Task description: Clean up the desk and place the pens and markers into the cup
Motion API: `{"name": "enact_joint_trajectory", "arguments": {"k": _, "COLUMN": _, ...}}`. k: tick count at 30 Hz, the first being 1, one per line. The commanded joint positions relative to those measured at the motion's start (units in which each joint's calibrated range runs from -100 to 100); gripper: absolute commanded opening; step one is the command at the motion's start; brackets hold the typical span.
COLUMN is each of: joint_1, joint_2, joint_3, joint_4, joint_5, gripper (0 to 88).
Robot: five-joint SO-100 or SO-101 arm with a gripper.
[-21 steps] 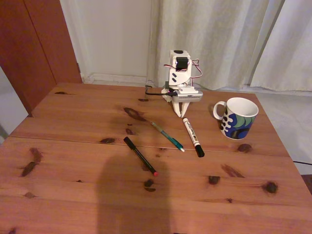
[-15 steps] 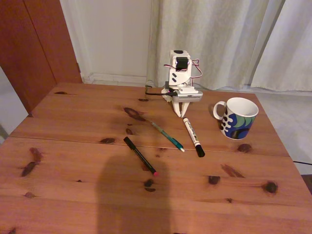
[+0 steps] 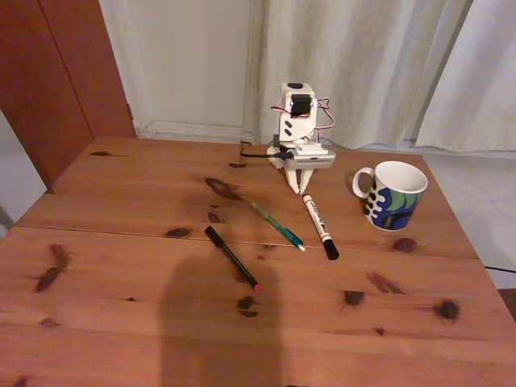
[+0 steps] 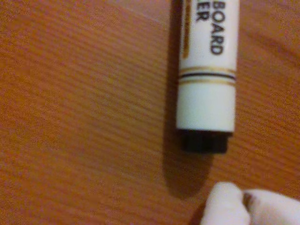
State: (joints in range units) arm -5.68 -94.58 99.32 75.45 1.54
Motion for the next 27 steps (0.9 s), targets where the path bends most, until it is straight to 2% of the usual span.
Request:
{"name": "enact_joint_trajectory", "arguments": {"k": 1, "joint_1": -0.55, "joint_2": -0.05, "joint_3": 0.41, "joint_4": 0.73, "joint_5": 0.35, "gripper": 1.3}}
{"name": "enact_joint_trajectory", "arguments": {"k": 23, "joint_1": -0.71, "joint_2": 0.2, "joint_3": -0.58, "joint_4": 0.38, "joint_5": 0.71, "gripper": 0.8}}
{"name": "enact_joint_trajectory", "arguments": {"k": 27, "joint_1": -4.73, "joint_2": 1.44, "joint_3": -5.45, "joint_4": 0.38, "joint_5": 0.35, "gripper": 0.8}}
